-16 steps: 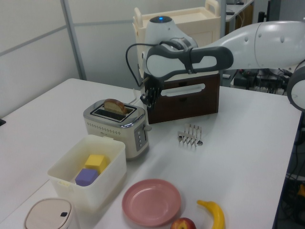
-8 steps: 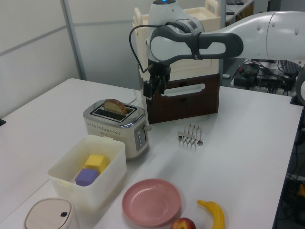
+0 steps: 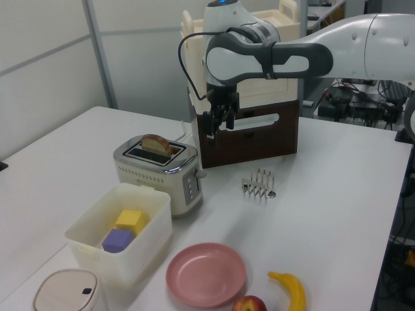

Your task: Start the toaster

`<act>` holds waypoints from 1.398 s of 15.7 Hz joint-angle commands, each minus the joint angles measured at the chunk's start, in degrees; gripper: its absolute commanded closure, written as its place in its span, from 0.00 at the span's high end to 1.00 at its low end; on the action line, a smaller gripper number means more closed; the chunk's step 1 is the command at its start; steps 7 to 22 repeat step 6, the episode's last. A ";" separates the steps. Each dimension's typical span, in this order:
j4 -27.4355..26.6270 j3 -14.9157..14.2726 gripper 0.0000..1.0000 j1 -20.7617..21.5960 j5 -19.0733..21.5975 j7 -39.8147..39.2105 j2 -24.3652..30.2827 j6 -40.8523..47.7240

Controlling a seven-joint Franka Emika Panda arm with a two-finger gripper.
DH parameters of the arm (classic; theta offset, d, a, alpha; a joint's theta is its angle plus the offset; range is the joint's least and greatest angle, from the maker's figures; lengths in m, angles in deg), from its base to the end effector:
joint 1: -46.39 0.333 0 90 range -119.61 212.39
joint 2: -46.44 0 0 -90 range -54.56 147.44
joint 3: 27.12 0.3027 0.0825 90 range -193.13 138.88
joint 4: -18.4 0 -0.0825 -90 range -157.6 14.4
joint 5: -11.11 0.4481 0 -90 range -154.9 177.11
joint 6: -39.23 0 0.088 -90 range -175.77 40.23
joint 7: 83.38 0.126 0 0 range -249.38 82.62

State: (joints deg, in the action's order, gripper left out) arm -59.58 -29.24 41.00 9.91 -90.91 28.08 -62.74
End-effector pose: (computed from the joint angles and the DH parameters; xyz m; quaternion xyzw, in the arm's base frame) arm 0.7219 -0.0939 0.5102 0.9987 0.0031 0.0467 0.0224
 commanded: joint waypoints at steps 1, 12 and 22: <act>-1.39 -0.17 1.00 0.29 -0.65 -1.34 1.93 3.53; -1.82 -0.43 1.00 0.03 -0.39 -1.43 2.81 3.54; -1.82 -0.43 1.00 0.03 -0.39 -1.43 2.81 3.54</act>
